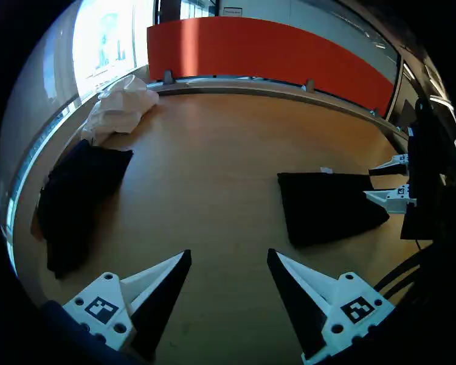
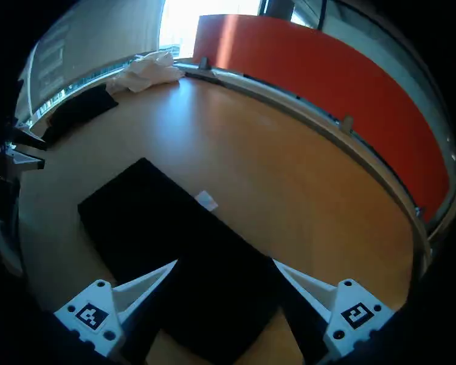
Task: Fold towel
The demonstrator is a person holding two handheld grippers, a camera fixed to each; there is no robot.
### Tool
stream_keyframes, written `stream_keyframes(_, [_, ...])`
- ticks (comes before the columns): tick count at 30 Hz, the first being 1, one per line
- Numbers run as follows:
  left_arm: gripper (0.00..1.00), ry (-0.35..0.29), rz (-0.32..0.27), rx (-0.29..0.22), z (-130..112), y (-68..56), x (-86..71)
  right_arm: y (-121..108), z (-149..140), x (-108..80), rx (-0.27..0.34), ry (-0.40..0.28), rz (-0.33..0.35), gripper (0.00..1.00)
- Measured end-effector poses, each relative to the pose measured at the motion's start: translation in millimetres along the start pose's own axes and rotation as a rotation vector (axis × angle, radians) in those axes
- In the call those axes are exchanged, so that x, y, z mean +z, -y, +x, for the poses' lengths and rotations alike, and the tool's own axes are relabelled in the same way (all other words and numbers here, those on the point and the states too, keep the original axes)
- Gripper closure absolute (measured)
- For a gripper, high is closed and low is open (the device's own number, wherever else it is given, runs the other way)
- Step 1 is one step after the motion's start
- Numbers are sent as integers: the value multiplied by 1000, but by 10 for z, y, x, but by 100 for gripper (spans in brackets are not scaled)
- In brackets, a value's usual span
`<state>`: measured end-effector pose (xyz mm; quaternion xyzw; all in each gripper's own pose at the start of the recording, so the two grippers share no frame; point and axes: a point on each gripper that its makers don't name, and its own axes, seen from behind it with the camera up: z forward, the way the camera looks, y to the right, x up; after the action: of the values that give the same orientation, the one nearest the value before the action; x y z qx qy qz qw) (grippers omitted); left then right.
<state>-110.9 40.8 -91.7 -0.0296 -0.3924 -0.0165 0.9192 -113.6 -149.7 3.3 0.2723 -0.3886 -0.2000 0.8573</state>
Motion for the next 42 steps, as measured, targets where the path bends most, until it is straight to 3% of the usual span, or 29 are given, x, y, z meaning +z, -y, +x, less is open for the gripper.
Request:
stream_keyframes(17, [7,10,-3,7,-110,-58,-108,-106,-618,-428,72,23,-12,0])
stream_keyframes(26, [7,10,-3,5,-143,-81,-139,-51,-822,-528,92,39,15,0])
stream_keyframes(30, [8,8,-3,3,-145,-87,-150,15,-902,-544,106,53,46,8])
stream_keyframes(36, [7,6,0,8,-144,-80,-168,69,-1000,-544,143,78,88,32])
stream_keyframes(42, [8,6,-1,5,-145,-67,-179,75,-1101,-569,123,104,107,49])
